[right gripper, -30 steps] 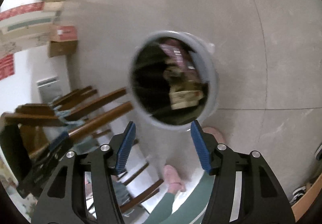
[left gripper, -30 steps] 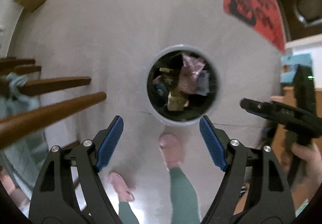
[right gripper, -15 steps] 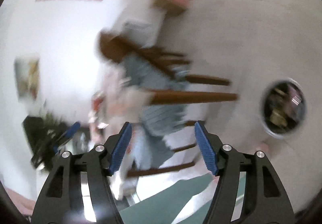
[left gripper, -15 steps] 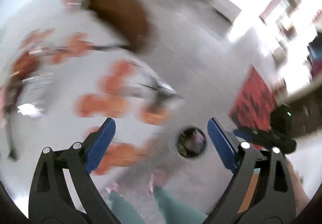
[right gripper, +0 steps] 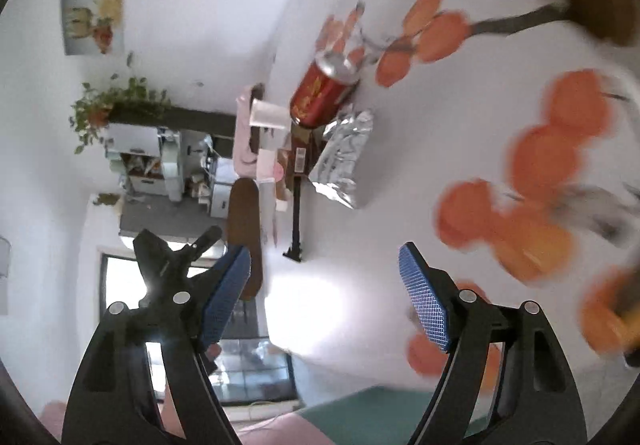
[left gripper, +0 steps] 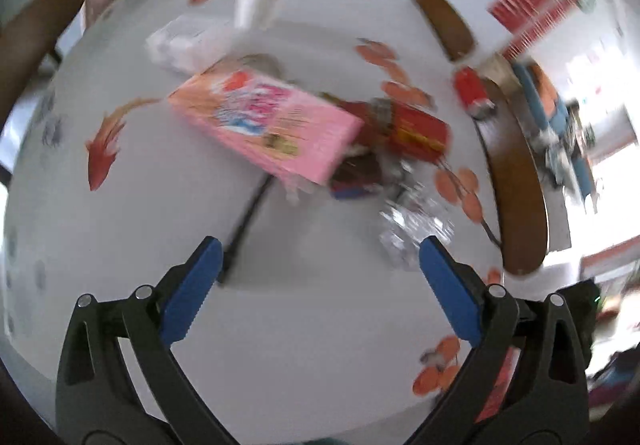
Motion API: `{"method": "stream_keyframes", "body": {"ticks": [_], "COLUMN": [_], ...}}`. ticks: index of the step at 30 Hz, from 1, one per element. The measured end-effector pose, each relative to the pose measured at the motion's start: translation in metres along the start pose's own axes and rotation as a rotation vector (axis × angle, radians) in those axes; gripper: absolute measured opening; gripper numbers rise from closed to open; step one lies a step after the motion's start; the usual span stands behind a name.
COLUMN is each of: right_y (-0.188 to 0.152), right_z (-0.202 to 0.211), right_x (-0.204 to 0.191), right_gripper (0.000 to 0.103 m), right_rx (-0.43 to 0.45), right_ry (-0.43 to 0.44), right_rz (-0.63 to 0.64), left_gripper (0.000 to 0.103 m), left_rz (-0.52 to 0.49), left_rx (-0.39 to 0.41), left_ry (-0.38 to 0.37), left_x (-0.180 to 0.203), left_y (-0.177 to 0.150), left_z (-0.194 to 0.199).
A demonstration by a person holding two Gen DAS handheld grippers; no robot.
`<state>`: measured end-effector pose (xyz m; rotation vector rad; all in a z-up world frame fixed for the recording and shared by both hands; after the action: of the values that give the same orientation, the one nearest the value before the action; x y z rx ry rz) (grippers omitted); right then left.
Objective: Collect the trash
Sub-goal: 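Move both tools back over the table toward the pink Pretz box and silver foil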
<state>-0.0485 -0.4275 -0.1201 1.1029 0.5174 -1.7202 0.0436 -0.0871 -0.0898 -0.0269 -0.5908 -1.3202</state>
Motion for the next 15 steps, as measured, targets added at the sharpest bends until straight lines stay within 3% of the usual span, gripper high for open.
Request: {"method": "stream_keyframes", "body": {"ticks": [4, 11, 15], "right_y": [0.018, 0.034, 0.044], "right_z": [-0.041, -0.067, -0.083], "right_x": [0.003, 0.007, 0.011], "right_gripper": [0.077, 0.077, 0.077], "right_rx": [-0.014, -0.009, -0.005], "right_ry": [0.013, -0.052, -0.082], "right_rz": [-0.095, -0.136, -0.156], "left_gripper": [0.096, 0.096, 0.096], "left_rz": [-0.050, -0.361, -0.464], "left_rx": [0.007, 0.055, 0.059], "left_ry": [0.046, 0.152, 0.209], "left_x": [-0.010, 0.019, 0.031], "left_y": [0.019, 0.036, 0.043], "left_z": [-0.022, -0.047, -0.068]}}
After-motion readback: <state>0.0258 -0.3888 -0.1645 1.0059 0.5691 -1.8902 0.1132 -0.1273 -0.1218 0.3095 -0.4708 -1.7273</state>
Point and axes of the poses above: each gripper's, at about its wrist camera, not at the fingertips, and z roughly against the way its jaws point, x to its right, y to its top, the point moved 5 cm from there along -z, roughly the way its jaws point, and after that the axes turned 6 degrees about z, right-handed, at the moved point
